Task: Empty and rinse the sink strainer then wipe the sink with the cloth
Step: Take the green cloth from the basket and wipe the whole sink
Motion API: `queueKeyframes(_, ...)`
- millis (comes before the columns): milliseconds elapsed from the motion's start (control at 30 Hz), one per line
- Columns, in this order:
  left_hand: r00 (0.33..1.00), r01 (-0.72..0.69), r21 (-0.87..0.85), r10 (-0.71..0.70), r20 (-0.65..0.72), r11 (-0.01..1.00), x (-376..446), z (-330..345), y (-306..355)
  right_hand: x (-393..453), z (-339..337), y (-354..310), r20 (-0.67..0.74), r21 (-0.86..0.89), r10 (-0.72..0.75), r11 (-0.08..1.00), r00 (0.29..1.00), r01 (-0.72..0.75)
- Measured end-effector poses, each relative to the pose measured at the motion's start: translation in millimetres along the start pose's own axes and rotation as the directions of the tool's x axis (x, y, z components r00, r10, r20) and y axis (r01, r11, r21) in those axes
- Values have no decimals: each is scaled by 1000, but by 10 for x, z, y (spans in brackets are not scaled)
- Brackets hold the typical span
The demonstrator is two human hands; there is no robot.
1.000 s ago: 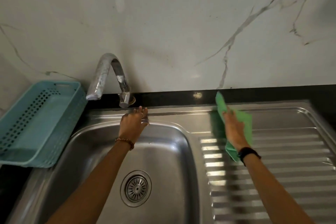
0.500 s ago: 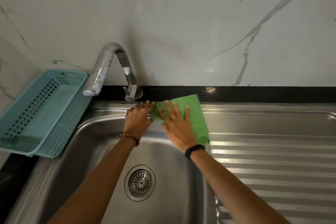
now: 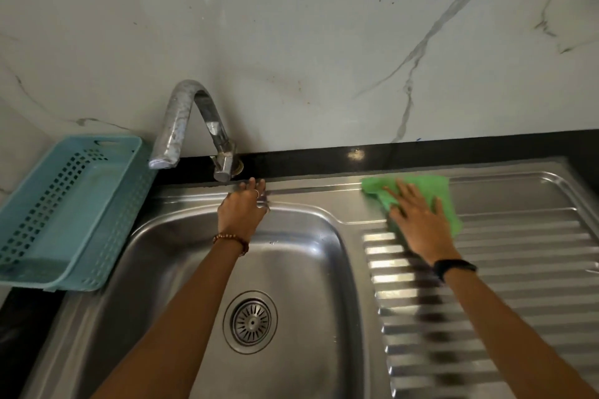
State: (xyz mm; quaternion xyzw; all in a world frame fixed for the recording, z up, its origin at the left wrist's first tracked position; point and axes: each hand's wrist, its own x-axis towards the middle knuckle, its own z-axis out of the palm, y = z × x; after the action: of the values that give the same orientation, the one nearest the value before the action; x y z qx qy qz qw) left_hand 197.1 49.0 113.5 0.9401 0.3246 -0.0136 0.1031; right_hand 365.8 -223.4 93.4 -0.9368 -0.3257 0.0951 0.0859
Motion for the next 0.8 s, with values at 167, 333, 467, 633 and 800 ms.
queueKeyframes(167, 999, -43, 34, 43, -12, 999, 37, 38, -23, -134, -22, 12, 15, -94, 147, 985, 989, -145)
queueKeyframes(333, 997, -67, 14, 68, -44, 998, 50, 108, -80, -94, 161, -622, 29, -71, 90, 994, 996, -87)
queueKeyframes(467, 996, -60, -7, 59, -63, 998, 41, 127, -58, -18, 338, -1086, 14, 1, 31, 1000, 999, -31)
queueKeyframes(633, 998, -19, 39, 21, -56, 999, 17, 116, 31, 7, 483, -1417, 36, -39, -259, 965, 965, 260)
queueKeyframes(800, 997, 78, 74, -78, -10, 994, -47, 101, 241, 34, 485, -1328, -17, -59, -340, 939, 940, 339)
